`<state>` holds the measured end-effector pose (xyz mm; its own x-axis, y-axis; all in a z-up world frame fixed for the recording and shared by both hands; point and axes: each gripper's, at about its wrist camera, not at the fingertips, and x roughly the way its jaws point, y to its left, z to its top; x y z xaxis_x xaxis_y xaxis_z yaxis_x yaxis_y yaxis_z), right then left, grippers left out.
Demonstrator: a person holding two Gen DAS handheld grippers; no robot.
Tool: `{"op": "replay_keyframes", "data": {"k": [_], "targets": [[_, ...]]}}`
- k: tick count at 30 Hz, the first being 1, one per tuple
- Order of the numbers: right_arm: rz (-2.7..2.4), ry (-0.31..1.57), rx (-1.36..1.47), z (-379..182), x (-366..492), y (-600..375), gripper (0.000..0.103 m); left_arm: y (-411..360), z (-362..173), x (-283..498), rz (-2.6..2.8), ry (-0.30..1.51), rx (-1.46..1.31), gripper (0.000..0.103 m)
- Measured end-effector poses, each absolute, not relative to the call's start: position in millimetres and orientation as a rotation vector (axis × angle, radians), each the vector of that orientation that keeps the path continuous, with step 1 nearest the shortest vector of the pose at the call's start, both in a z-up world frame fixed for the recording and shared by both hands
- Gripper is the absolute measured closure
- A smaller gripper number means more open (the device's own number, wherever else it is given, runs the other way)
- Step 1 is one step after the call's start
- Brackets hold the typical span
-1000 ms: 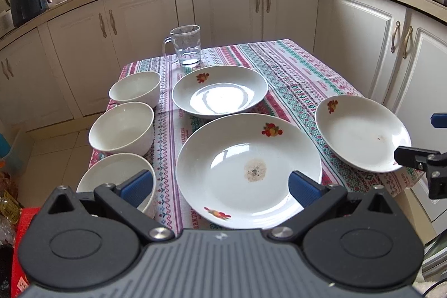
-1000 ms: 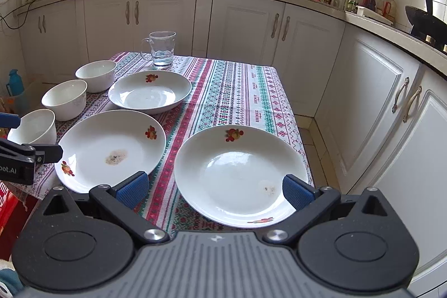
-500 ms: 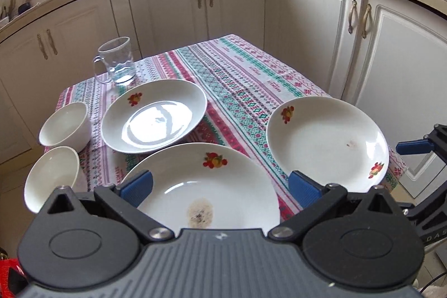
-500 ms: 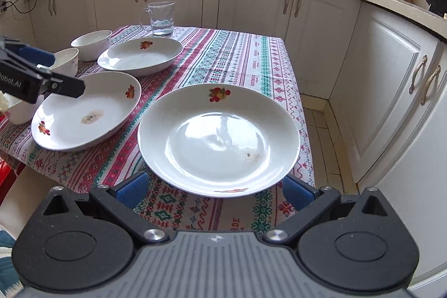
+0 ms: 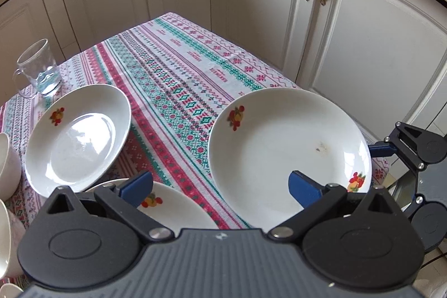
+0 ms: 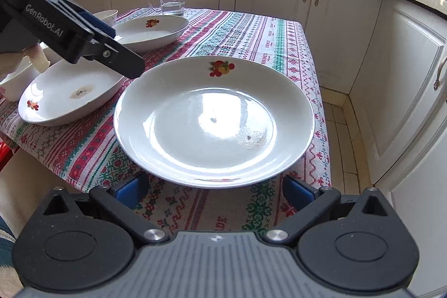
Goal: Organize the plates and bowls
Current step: 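Reach the left gripper to the rim of the deep white flower plate and grasp it, then lift the deep plate with the left gripper, set it on the table, open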
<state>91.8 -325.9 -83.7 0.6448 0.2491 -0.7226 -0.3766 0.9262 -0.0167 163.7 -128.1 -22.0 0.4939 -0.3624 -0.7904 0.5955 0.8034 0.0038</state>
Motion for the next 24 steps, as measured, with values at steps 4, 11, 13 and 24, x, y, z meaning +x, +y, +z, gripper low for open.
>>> {"op": "replay_keyframes", "data": {"k": [4, 11, 13, 24], "targets": [[0.385, 0.793, -0.173, -86, 97, -327, 0.000, -141, -28, 177, -0.633, 0.895, 0.334, 0.001], [0.430, 0.767, -0.183, -89, 99, -329, 0.000, -160, -41, 200, -0.699, 0.954, 0.372, 0.001], [0.437, 0.759, -0.184, -89, 99, -330, 0.000, -163, -44, 207, -0.719, 0.977, 0.351, 0.002], [0.475, 0.719, -0.186, -91, 101, -338, 0.000, -181, -56, 234, -0.775, 1.051, 0.368, 0.024]]}}
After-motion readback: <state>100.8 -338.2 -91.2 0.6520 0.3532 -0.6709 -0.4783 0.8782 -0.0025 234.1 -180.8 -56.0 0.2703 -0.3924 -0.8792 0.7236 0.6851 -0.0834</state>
